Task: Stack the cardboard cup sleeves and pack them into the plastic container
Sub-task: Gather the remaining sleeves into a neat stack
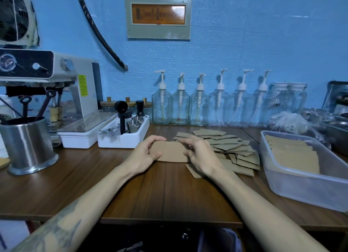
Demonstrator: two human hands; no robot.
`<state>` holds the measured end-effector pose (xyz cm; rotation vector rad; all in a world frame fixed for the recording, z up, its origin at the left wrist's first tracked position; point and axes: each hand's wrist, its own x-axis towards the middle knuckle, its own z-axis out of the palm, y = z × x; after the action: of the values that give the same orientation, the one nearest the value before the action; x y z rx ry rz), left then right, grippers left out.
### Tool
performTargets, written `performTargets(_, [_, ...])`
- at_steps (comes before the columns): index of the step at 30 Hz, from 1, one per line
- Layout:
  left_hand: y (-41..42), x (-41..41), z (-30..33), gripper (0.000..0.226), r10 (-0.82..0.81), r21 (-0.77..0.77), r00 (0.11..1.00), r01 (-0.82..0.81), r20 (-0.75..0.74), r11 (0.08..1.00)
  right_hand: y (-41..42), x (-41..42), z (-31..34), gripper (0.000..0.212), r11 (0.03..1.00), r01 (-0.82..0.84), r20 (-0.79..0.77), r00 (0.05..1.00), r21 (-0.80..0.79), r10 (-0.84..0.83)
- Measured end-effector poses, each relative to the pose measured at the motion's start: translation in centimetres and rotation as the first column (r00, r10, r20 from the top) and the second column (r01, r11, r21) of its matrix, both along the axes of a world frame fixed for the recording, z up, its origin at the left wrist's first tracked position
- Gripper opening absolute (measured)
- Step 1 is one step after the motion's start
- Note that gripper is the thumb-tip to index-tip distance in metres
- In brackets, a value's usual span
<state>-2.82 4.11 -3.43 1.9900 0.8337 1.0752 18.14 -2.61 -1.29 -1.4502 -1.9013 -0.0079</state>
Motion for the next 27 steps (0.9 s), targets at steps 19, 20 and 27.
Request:
performTargets(19, [0.1, -0.2, 0.0, 0.041, 0.081, 0.018, 0.996, -0.080, -0.023, 0.997, -5.3, 6.8, 1.2, 0.050, 0.895, 0.039, 0.155, 0.987, -0.444, 0.033])
performTargets(20, [0.1, -0.2, 0.1, 0.040, 0.079, 0.015, 0.997, -0.079, -0.026, 0.997, -5.2, 6.7, 1.1, 0.053, 0.893, 0.048, 0.170, 0.985, -0.448, 0.033])
performTargets(27, [-0.2, -0.2, 0.2, 0.040, 0.075, -0.007, 0.997, -0.076, -0.023, 0.997, -4.5, 5.5, 1.5, 0.057, 0.896, 0.072, 0.254, 0.966, -0.439, 0.047])
